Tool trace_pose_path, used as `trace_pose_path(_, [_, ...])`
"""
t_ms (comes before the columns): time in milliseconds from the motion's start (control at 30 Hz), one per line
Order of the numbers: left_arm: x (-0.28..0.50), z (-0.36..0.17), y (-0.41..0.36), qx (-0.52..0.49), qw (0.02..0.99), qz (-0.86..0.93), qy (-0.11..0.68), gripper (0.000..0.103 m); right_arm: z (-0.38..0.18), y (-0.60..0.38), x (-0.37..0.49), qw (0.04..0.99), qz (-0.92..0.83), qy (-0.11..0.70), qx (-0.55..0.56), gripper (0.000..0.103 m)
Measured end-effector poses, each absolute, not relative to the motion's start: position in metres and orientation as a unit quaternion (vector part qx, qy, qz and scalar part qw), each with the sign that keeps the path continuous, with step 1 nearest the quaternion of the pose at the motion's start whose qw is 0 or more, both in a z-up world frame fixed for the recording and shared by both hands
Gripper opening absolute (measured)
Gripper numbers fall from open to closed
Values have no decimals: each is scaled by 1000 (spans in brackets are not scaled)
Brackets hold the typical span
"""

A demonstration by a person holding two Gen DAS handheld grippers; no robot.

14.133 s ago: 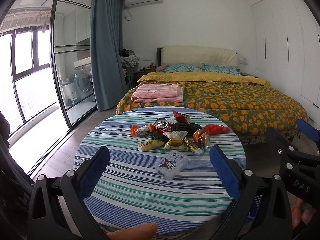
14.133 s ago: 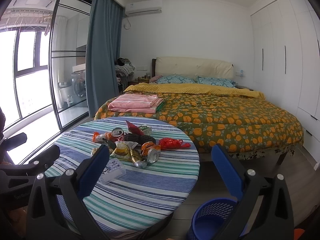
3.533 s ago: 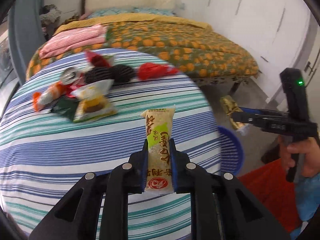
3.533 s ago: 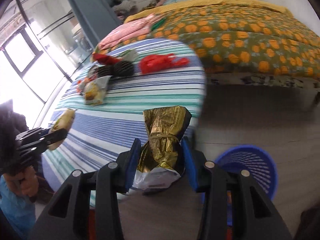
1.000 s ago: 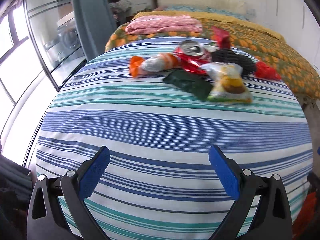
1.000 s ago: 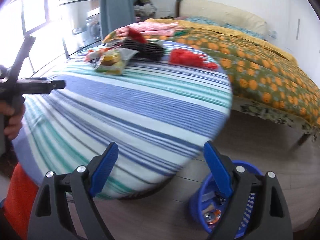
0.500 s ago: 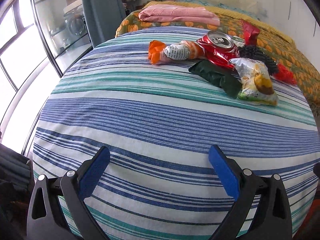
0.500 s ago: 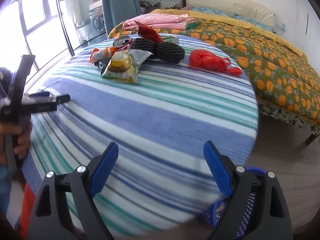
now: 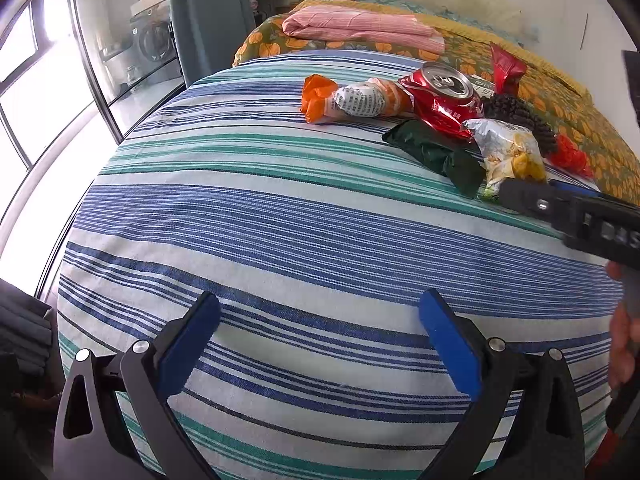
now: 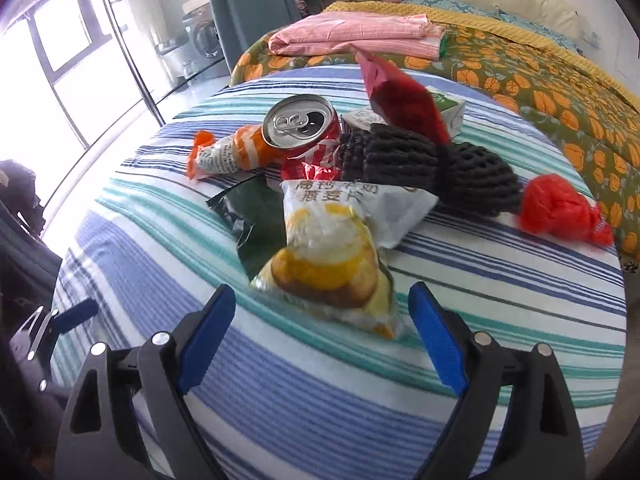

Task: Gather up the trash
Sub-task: 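Close the left tool on the dark green packet while the right tool approaches the yellow snack bag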

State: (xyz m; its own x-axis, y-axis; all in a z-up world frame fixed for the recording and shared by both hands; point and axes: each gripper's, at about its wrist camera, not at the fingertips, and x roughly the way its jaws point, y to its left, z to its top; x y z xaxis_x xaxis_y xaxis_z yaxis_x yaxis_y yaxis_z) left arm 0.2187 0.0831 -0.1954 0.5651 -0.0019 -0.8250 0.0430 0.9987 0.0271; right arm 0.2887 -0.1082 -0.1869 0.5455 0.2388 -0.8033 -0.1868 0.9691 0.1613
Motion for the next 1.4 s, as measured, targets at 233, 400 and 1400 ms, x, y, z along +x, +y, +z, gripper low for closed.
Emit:
trace_pose_path(233, [218,-196,83,21,884,-13,466,99,-185,-123,289,887,93,452,5,56])
trace_pose_path(400, [218,-196,83,21,884,-12,466,99,-182,-155,270,892,66,446,-18,57])
trace_pose_path(1400, [349,-193,-3,-7,875,29,484,99,-206,-174,253,885,71,459,-8,87])
